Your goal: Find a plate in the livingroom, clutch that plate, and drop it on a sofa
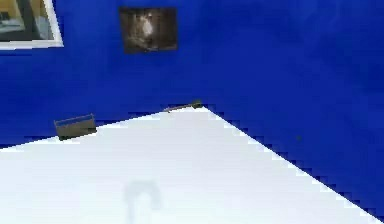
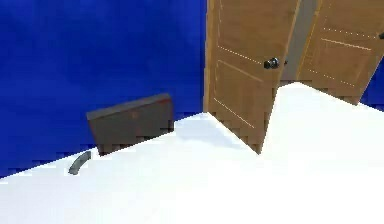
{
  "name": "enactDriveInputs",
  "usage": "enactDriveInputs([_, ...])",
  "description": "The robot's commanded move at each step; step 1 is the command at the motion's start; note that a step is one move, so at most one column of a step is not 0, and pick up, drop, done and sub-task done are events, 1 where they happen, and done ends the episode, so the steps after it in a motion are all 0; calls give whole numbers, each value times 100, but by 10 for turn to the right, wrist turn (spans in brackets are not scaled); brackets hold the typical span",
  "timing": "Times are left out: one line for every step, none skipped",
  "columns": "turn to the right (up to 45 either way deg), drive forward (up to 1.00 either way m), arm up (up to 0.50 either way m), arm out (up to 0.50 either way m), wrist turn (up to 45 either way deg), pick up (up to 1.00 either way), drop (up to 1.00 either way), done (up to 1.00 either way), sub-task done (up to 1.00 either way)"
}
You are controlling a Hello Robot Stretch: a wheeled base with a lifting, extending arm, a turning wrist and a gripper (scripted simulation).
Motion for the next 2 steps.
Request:
enactDriveInputs([450,0,0,0,0,0,0,0,0])
enactDriveInputs([450,0,0,0,0,0,0,0,0])
